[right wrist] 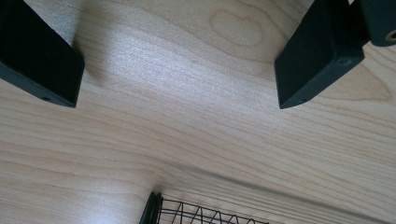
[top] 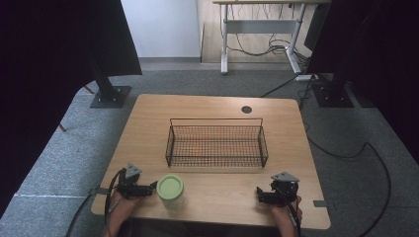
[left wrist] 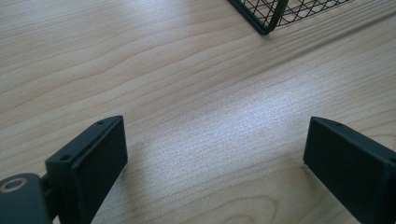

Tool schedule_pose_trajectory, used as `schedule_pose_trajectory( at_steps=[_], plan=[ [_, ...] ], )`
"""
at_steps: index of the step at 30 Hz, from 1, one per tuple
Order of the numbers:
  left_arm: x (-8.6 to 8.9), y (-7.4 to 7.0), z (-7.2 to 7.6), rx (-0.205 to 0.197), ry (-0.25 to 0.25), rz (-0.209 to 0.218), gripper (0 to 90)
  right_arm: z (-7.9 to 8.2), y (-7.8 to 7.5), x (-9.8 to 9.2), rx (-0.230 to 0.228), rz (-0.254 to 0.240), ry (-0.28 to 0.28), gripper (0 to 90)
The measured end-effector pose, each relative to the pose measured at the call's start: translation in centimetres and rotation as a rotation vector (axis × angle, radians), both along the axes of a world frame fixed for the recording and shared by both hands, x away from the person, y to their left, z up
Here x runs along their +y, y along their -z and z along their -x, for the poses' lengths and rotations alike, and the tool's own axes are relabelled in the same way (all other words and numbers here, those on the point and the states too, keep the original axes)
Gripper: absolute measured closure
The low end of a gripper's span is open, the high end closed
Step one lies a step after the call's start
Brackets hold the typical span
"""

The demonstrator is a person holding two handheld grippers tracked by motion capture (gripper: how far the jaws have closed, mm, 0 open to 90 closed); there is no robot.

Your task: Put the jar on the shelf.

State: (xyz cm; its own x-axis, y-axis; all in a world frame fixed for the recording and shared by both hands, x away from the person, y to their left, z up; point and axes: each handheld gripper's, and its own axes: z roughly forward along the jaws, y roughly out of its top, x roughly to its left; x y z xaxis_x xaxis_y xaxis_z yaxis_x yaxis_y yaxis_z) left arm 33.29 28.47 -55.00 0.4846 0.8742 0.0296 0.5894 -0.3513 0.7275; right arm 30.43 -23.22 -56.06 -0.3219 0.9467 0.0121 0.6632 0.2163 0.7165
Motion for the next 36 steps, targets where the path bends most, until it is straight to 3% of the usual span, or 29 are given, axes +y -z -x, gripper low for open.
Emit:
schedule_pose_trajectory(
  at_steps=[36],
  plan=[
    [0.9,-1.8,3.1,-0.034,0.047,0.077,6.4,0.0,0.0,0.0,0.0,0.0,0.0,1.1]
  ],
)
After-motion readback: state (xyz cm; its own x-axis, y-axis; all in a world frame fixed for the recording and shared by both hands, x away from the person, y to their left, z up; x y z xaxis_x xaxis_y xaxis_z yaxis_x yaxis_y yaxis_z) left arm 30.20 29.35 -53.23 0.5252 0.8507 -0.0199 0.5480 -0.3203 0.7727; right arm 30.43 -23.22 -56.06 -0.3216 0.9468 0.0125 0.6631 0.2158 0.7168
